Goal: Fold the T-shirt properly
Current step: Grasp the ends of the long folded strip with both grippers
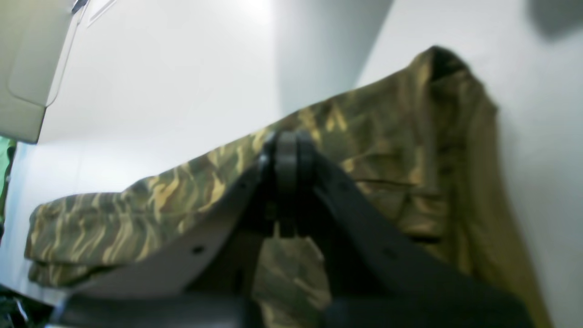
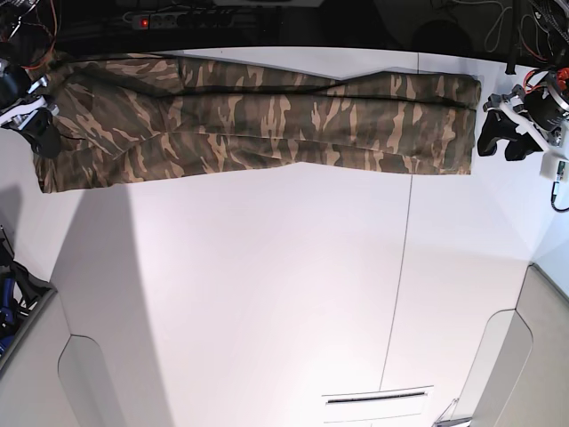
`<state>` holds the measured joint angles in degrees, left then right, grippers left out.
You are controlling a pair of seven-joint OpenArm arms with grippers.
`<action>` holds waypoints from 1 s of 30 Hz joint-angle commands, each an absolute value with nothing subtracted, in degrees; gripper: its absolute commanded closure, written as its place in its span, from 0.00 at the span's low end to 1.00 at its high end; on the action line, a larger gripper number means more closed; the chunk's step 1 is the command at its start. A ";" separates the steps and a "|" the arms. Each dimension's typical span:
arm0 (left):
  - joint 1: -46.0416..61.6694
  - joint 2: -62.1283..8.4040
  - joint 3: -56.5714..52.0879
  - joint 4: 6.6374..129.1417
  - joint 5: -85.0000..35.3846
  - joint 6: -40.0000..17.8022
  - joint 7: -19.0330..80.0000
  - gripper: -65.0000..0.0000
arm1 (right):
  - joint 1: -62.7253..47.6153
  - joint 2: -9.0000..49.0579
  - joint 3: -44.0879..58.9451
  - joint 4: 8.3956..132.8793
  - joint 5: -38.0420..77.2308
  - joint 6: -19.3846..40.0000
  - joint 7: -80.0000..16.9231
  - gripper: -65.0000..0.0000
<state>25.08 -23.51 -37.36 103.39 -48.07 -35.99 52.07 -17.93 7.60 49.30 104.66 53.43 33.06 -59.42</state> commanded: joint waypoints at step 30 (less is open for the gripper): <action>24.75 -24.47 -29.89 87.96 -41.08 -40.00 40.40 0.29 | -15.88 8.86 38.17 90.08 45.45 33.26 -49.74 1.00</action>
<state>24.73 -23.66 -29.63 87.72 -42.11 -40.18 39.90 -16.19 8.10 37.95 89.30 44.14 33.01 -50.41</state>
